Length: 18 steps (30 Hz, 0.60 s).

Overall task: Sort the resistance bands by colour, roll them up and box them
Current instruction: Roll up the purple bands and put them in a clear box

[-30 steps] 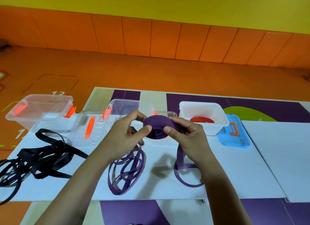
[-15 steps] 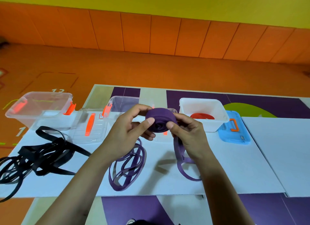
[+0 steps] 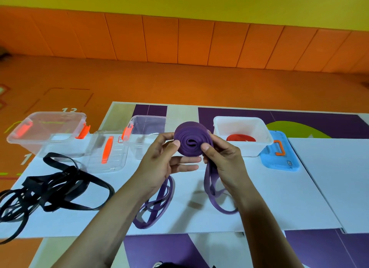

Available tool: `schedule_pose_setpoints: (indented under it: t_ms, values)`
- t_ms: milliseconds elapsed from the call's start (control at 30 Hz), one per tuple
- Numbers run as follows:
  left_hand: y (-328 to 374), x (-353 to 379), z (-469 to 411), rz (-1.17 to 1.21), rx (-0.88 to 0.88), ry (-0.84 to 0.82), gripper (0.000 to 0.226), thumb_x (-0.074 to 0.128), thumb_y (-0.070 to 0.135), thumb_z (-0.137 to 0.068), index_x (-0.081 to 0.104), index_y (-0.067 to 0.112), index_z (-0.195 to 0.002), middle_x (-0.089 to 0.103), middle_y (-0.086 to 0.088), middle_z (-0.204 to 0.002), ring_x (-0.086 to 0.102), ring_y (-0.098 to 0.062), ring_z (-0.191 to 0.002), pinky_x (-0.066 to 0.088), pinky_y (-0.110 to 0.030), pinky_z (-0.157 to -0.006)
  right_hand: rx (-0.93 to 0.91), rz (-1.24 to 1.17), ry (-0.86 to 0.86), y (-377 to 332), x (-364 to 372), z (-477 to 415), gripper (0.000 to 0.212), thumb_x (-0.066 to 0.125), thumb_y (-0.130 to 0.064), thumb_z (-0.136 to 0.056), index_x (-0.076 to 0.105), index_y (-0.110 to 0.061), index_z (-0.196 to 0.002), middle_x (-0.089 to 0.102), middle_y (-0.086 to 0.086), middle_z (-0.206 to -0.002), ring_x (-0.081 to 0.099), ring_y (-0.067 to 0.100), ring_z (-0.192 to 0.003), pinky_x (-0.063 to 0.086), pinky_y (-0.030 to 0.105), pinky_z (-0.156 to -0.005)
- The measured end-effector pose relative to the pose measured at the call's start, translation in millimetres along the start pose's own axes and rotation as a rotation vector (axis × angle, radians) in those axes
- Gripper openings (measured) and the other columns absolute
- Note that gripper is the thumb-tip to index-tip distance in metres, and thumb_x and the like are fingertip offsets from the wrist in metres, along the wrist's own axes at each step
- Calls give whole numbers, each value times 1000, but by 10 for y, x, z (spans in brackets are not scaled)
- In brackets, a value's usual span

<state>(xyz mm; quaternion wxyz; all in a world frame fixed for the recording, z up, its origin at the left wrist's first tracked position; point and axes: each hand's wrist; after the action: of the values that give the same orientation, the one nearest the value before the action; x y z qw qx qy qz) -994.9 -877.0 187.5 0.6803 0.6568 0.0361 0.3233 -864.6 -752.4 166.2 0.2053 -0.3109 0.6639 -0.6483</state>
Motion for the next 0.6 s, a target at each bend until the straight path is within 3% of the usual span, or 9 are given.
schedule_pose_setpoints:
  t_ms: [67, 133, 200, 267, 333, 433, 533, 600]
  values:
    - [40, -99, -13, -268, -20, 31, 14, 44, 11, -107, 55, 12, -115, 69, -17, -117, 76, -38, -84, 63, -54, -73, -31, 58, -33, -25, -37, 6, 32, 72, -6, -89, 73, -22, -116, 71, -13, -75, 57, 6, -67, 48, 16, -69]
    - [114, -225, -20, -623, 69, 45, 14, 55, 26, -104, 61, 25, -116, 70, 3, -109, 75, -26, -79, 61, -55, -74, -48, 96, -88, -66, -68, 12, 33, 73, -1, -87, 74, -14, -118, 78, -8, -91, 69, 6, -83, 51, 15, -80]
    - [227, -305, -13, -897, 222, -6, 26, 61, 43, -98, 58, 42, -123, 66, 16, -112, 69, -17, -72, 61, -42, -74, -51, 163, -135, -103, -76, 12, 34, 79, -3, -84, 76, -14, -116, 79, 0, -101, 70, 11, -92, 52, 19, -85]
    - [315, -313, -19, -1056, 295, -108, 28, 62, 46, -95, 59, 44, -123, 66, 15, -107, 63, -17, -65, 56, -32, -67, -42, 233, -174, -120, -64, 2, 34, 82, -6, -81, 79, -20, -111, 77, -3, -95, 69, 12, -87, 53, 20, -81]
    - [341, -294, -26, -1093, 273, -163, 19, 59, 45, -97, 61, 39, -114, 69, 12, -92, 65, -15, -63, 55, -38, -67, -45, 242, -184, -128, -59, -11, 32, 83, -7, -80, 79, -23, -108, 77, -3, -92, 69, 21, -85, 55, 21, -79]
    - [292, -286, -18, -1023, 256, -151, 18, 54, 41, -100, 58, 29, -114, 70, 8, -90, 73, -13, -68, 59, -41, -73, -44, 230, -165, -128, -66, -27, 25, 83, -10, -81, 79, -21, -104, 77, 2, -93, 67, 30, -87, 57, 23, -77]
    - [258, -274, -25, -876, 260, -112, 21, 50, 37, -102, 56, 23, -116, 72, -2, -95, 75, -18, -70, 60, -43, -75, -15, 240, -168, -109, -126, -35, 18, 74, -20, -89, 78, -15, -105, 67, -4, -73, 54, 18, -64, 48, 20, -64]
    - [243, -260, -35, -769, 252, -97, 21, 49, 36, -102, 54, 22, -116, 71, 1, -100, 75, -24, -71, 61, -45, -77, -9, 214, -160, -89, -162, -30, 25, 67, -30, -91, 76, -13, -107, 55, 5, -67, 49, 17, -60, 46, 22, -62]
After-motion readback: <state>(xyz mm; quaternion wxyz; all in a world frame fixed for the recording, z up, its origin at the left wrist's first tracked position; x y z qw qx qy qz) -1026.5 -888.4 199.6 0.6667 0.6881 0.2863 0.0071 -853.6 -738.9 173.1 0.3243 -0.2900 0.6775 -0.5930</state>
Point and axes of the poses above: each hand's wrist, its own z-axis away from the middle knuckle, its own x-axis out of the palm, y = z × x
